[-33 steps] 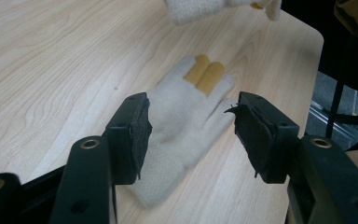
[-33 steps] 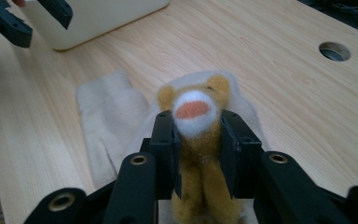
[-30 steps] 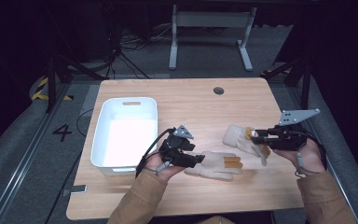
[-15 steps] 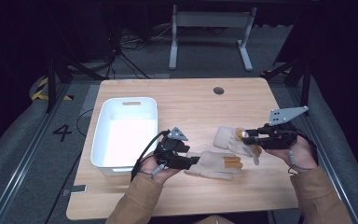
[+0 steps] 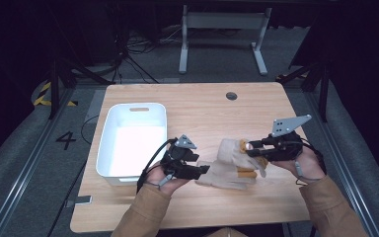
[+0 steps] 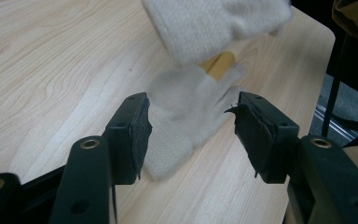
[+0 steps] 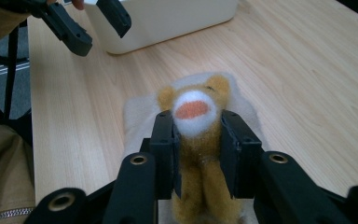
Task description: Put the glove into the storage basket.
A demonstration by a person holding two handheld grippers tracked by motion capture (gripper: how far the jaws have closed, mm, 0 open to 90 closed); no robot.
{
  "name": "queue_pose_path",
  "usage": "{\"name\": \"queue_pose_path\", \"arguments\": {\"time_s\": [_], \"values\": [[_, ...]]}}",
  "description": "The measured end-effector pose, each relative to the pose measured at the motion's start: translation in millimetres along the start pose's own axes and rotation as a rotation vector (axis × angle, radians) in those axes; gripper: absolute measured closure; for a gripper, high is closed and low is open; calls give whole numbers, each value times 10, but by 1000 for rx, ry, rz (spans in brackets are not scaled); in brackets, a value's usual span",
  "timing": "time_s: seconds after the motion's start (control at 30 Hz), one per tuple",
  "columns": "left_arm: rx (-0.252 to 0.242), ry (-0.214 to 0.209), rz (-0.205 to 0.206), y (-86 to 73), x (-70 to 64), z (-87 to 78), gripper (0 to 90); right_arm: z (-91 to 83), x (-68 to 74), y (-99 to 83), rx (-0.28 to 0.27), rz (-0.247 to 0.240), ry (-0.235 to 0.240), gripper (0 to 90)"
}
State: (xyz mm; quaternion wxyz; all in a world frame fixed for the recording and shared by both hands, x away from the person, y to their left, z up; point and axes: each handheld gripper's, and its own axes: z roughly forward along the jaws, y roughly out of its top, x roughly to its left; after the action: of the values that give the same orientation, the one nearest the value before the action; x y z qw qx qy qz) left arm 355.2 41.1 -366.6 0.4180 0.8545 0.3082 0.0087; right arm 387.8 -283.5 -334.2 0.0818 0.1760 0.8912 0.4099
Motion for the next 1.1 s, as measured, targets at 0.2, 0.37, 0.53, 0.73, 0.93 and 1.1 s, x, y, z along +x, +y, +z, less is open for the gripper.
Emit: {"name": "queue_pose_path", "arguments": {"time_s": [0.2,0.37,0.53,0.73,0.93,1.1], "values": [[-3,3,0,-1,1,-6,453,133,37,-1,20,-8,27,688],[-1,2,1,-1,2,-4,453,195,72,11,23,-19,41,688],[1,3,1,1,3,2,453,303,106,6,35,-35,52,686],[0,2,1,3,3,1,453,388,133,-4,48,-46,59,683],[1,1,1,5,0,10,453,441,137,-22,37,-43,57,682],[1,1,1,7,0,11,453,510,161,-27,45,-48,62,682]]}}
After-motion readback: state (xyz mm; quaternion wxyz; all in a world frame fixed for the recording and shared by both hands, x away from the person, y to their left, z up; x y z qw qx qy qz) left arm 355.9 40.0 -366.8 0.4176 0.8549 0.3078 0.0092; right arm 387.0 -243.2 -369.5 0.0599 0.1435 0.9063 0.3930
